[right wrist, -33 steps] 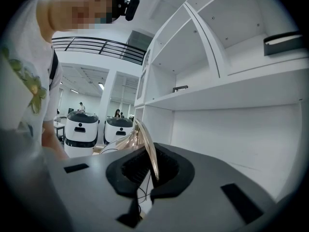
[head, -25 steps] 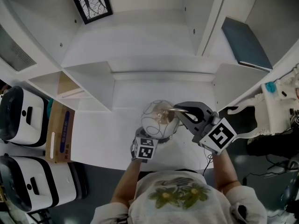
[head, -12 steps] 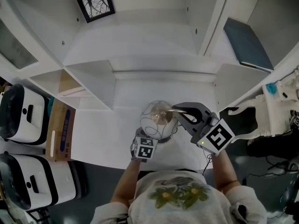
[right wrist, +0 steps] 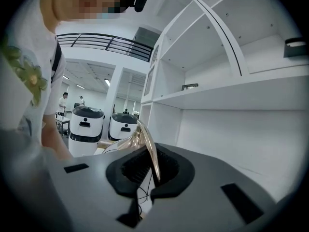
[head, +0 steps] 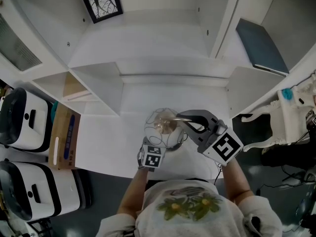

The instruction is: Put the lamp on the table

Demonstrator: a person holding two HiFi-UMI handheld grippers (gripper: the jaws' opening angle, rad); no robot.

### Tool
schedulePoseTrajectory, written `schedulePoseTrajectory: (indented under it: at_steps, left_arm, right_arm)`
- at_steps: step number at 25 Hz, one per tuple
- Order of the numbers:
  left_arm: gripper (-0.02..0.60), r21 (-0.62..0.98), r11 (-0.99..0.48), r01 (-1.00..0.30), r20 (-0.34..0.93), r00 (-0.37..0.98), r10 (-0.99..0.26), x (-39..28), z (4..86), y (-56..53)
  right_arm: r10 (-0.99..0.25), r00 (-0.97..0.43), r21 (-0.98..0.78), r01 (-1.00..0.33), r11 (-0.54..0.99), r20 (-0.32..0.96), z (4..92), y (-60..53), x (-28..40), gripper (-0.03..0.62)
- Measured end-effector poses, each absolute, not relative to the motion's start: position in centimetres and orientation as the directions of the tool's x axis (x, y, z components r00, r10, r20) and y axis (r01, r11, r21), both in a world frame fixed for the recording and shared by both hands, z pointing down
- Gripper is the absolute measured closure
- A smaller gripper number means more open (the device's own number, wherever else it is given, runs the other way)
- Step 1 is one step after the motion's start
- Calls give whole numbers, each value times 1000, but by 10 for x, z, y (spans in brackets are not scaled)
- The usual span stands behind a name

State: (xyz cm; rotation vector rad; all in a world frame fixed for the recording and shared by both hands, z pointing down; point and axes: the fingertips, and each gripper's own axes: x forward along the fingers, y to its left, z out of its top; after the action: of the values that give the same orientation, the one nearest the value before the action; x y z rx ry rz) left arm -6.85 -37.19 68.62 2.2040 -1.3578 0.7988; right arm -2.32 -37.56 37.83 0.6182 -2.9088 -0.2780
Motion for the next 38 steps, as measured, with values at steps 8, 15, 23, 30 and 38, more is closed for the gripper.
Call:
schedulePoseTrajectory:
  at_steps: [8, 15, 23, 30, 38]
  left_arm:
    - [474, 81, -415, -906, 681, 354, -641, -73, 698, -361]
    - [474, 74, -406, -911, 664, 349, -661, -75, 699, -361]
    - [472, 75, -342, -937, 650, 305, -696, -79, 695, -358]
    - [472, 114, -342, -933, 633, 334, -698, -83, 684, -346]
    - [472, 148, -334, -931, 592, 354, -724, -82, 666, -329]
  right_arm:
    - [-389, -904, 272, -334, 902, 179, 386, -363, -40, 566]
    - [-415, -894, 302, -354, 885, 168, 386, -365, -45, 566]
    - [-433, -893, 285, -388, 877, 118, 383, -364, -41, 563]
    - [-452, -887, 282, -412, 867, 94, 381, -361, -37, 559]
    - [-457, -888, 243, -434, 868, 49, 376, -354, -33, 450]
